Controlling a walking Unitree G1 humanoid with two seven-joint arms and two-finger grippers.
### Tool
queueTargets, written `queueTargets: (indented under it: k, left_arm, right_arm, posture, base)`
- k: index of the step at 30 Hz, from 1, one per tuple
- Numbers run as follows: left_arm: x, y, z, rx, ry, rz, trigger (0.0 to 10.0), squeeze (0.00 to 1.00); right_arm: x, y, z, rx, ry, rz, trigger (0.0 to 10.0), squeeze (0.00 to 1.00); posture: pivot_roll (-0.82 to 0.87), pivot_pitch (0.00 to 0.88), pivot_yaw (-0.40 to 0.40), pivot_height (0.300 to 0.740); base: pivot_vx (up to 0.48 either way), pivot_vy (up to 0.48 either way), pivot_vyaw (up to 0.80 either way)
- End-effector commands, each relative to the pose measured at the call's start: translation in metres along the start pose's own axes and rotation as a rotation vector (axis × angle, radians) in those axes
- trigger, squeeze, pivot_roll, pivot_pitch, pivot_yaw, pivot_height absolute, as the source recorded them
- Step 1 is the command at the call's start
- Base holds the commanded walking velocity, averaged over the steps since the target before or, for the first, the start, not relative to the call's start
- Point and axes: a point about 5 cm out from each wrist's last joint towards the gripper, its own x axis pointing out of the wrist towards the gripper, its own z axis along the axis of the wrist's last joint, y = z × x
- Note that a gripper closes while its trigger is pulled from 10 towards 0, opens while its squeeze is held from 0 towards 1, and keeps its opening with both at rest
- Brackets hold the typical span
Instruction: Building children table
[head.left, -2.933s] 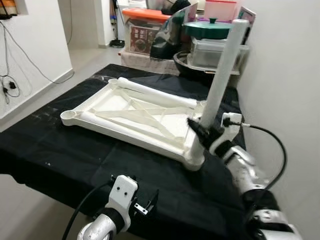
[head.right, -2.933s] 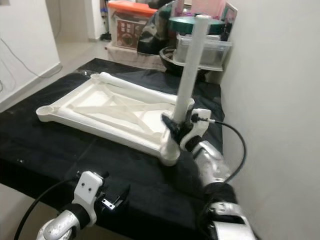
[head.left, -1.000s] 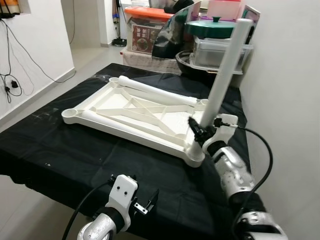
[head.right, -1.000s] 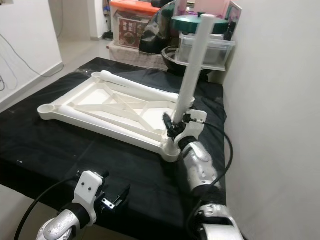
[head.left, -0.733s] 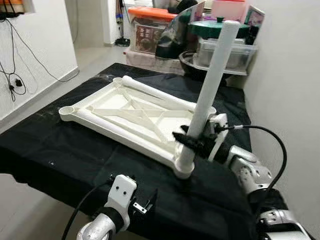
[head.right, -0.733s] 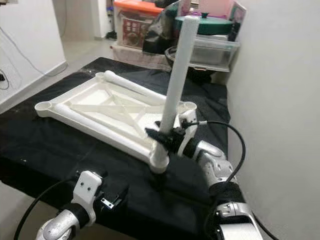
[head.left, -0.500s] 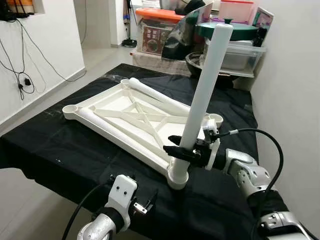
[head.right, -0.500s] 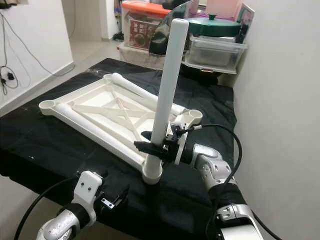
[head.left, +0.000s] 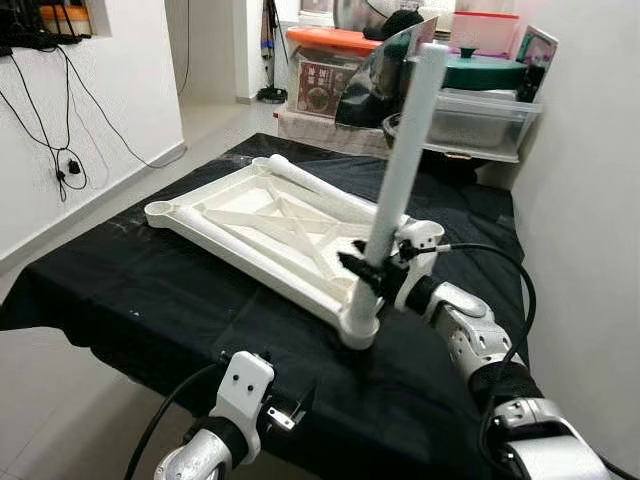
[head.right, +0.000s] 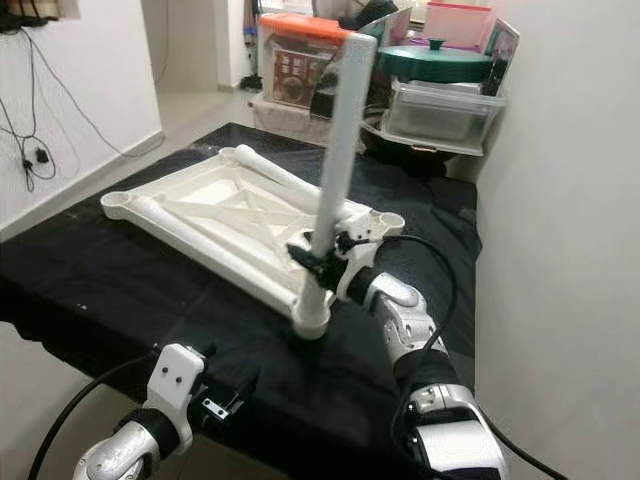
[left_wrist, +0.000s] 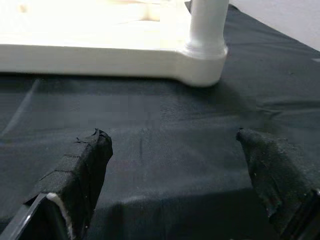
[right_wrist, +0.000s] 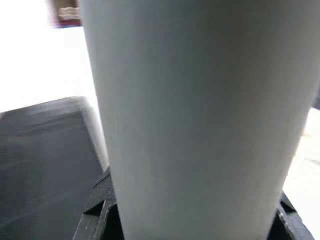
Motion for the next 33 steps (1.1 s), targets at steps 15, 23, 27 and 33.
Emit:
queueTargets:
  k: [15, 23, 27, 33]
  left_arm:
    - [0.001, -0.001, 0.0, -0.004, 0.0, -0.006, 10.0, 0.0]
    - [0.001, 0.0, 0.0, -0.003, 0.001, -0.003, 10.0, 0.0]
    - [0.001, 0.0, 0.0, -0.004, 0.0, -0.003, 10.0, 0.0]
    - [0.001, 0.0, 0.0, -0.004, 0.001, -0.003, 10.0, 0.0]
  right_arm:
    - [-0.071, -0.09, -0.029, 0.047, 0.081, -1.166, 8.0, 0.0]
    - [-0.053, -0.072, -0.028, 0.037, 0.042, -1.125, 10.0, 1.0]
    - [-0.052, -0.066, -0.027, 0.017, 0.022, -1.13, 10.0, 0.0]
    - [-0.052, -0.05, -0.032, 0.001, -0.007, -1.037, 10.0, 0.0]
  posture:
    - [0.22, 0.0, -0.093, 0.74]
    - [0.22, 0.0, -0.093, 0.74]
    - [0.22, 0.0, -0.094, 0.74]
    - [0.21, 0.0, -0.092, 0.74]
  base:
    - [0.0, 0.0, 0.0]
    - [0.0, 0.0, 0.0]
    - [0.0, 0.0, 0.0]
    - [0.0, 0.0, 0.0]
